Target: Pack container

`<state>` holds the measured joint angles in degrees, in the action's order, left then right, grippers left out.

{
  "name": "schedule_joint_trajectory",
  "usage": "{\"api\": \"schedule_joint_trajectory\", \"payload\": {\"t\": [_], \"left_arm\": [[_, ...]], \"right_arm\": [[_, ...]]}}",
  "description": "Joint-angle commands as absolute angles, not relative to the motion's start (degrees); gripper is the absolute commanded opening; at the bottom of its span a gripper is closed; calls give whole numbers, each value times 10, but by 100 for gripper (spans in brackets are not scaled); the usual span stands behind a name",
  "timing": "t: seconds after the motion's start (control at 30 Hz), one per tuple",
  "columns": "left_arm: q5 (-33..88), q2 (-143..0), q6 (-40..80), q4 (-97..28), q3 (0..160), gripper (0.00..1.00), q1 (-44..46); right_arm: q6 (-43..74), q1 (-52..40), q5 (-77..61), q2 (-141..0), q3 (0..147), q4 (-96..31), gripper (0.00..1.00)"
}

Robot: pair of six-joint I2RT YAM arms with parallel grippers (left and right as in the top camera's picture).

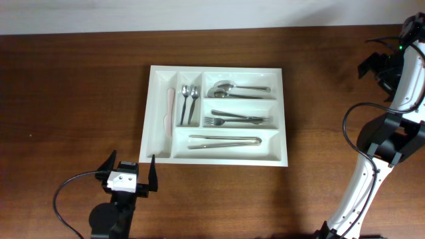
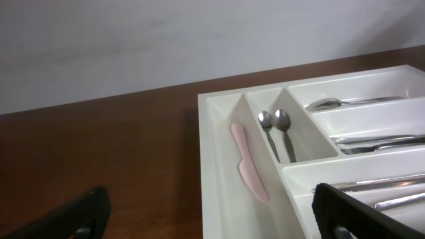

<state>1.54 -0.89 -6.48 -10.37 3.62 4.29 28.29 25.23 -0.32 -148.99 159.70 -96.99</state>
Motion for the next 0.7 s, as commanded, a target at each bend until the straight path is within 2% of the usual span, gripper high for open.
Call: {"api": "schedule_joint_trajectory", "payload": {"t": [0.0,0.1,0.2,0.37,0.5,0.67], "left_arm": [[23,-3,-74,-101,30,99,39],[23,-3,-74,-101,30,99,39],[23,-3,-74,-101,30,99,39],[23,-3,-74,-101,30,99,39],[23,-3,-74,-101,30,99,39],[23,-3,-74,-101,30,99,39]], "right_arm": [[283,251,-4,-1473,1607,-971,99],[275,250,6,-1456,1607,-971,99],[257,246,81,-1421,1607,-966,99],[257,224,126,-1334,1566,-848,99],[257,189,130,-1201,1405,-657,99],[257,144,127,-1014,1159,-485,99]]}}
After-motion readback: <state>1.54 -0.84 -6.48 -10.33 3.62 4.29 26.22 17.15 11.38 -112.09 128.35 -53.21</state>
